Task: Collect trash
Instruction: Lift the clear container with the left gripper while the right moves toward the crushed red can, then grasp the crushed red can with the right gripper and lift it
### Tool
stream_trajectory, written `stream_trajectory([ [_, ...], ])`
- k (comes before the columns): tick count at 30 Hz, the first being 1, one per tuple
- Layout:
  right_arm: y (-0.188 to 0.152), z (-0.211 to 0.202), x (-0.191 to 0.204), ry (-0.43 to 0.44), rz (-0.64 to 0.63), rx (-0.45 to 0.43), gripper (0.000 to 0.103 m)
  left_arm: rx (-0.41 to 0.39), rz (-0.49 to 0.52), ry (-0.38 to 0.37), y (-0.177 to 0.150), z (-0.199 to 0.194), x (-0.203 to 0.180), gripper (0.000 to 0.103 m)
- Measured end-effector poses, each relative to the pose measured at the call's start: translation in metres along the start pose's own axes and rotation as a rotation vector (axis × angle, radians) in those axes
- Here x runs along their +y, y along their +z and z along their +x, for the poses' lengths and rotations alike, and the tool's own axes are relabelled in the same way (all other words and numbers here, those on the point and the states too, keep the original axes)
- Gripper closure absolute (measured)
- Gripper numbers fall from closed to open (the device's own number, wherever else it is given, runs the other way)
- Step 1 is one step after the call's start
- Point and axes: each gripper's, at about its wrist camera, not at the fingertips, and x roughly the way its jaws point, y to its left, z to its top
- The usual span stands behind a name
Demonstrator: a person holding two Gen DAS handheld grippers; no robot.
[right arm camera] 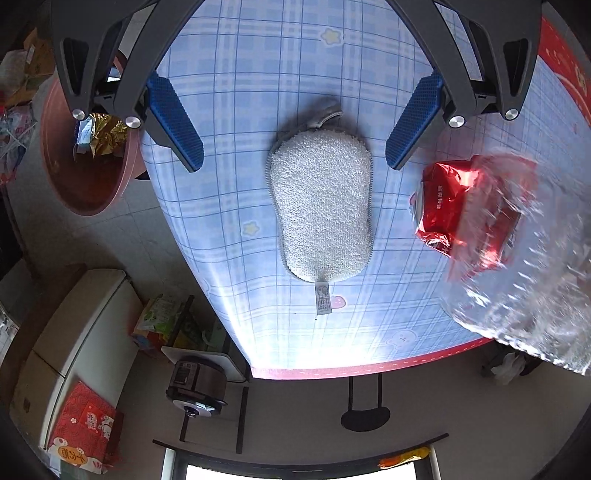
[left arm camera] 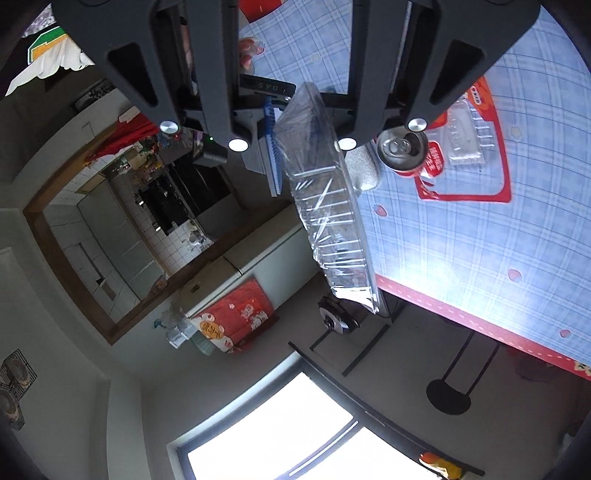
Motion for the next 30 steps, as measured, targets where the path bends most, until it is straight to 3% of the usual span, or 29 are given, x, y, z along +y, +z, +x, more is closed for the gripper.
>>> stream_trajectory([
  [5, 0.007, 0.002, 0.02, 0.057, -0.025, -0.006, 0.006, -0.142, -0.014, 0.112, 0.018, -0.063, 0.013, 0.085],
  [9, 0.013, -0.003, 0.057, 0.124, -0.099, -0.025, 0.006, -0.209, -0.039, 0.215, 0.019, -0.102, 0.028, 0.085],
  [15, 0.017, -0.011, 0.115, 0.208, -0.222, -0.061, 0.006, -0.25, -0.102, 0.297, 0.005, -0.142, 0.053, 0.085],
  [21, 0.022, 0.005, 0.145, 0.212, -0.26, -0.044, 0.007, -0.264, -0.129, 0.331, -0.009, -0.168, 0.067, 0.085],
  [26, 0.025, 0.025, 0.149, 0.191, -0.23, 0.001, 0.029, -0.267, -0.138, 0.337, -0.014, -0.18, 0.067, 0.085],
  [30, 0.021, 0.024, 0.149, 0.185, -0.241, 0.005, 0.064, -0.263, -0.142, 0.332, -0.016, -0.182, 0.066, 0.085],
])
